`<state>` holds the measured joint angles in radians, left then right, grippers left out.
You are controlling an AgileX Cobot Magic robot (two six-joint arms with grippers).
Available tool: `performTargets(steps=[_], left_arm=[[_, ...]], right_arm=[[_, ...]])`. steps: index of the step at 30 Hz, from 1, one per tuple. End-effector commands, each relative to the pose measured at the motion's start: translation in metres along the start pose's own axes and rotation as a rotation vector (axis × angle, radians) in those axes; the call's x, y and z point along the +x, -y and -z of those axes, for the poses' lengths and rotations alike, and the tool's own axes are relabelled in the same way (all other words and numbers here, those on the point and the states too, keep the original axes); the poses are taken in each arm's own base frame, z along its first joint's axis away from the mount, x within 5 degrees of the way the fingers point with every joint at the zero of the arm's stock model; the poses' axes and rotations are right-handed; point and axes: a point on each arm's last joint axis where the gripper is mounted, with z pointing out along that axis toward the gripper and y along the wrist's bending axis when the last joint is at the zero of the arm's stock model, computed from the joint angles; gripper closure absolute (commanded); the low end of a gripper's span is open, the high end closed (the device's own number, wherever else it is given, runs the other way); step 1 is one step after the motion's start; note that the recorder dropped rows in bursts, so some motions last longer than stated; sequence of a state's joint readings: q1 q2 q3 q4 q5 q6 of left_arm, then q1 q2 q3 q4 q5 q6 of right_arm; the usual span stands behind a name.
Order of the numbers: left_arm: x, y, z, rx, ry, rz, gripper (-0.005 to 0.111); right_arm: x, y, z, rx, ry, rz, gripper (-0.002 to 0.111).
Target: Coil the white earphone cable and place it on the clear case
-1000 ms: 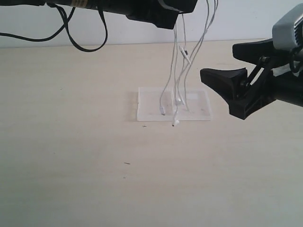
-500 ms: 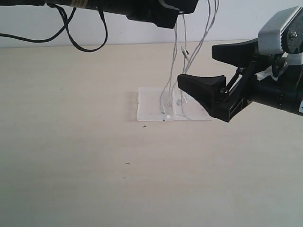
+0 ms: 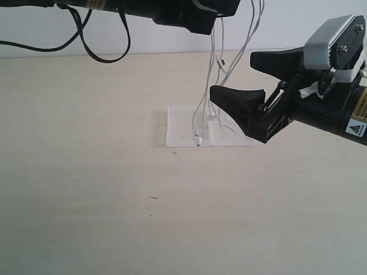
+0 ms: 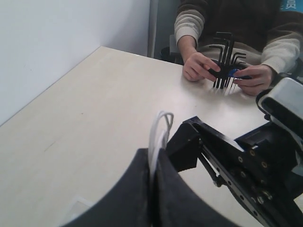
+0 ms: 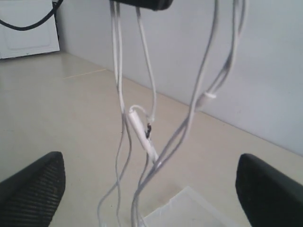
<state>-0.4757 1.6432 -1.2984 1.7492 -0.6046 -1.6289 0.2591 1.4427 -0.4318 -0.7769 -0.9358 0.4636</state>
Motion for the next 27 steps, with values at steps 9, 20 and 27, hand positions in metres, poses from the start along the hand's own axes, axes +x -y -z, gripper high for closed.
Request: performTargets(steps=[9,20,27], left_arm=[[-0.005,0.001,0.004,-0.008,0.017,0.008,0.107],[-0.006,0.001,0.004,-0.007,0.031,0.025,0.107],[-0.004,0.000,0.001,-0.004,0.025,0.027,0.107]], right_arm=[[-0.001,0.000,0.001,-0.001,0.033,-0.009,0.016],[0.006,0.005,-0.011,-0.037,0.051,-0.033,0.016],[0.010,0.009,-0.020,-0.060,0.036,-0.024,0.016]])
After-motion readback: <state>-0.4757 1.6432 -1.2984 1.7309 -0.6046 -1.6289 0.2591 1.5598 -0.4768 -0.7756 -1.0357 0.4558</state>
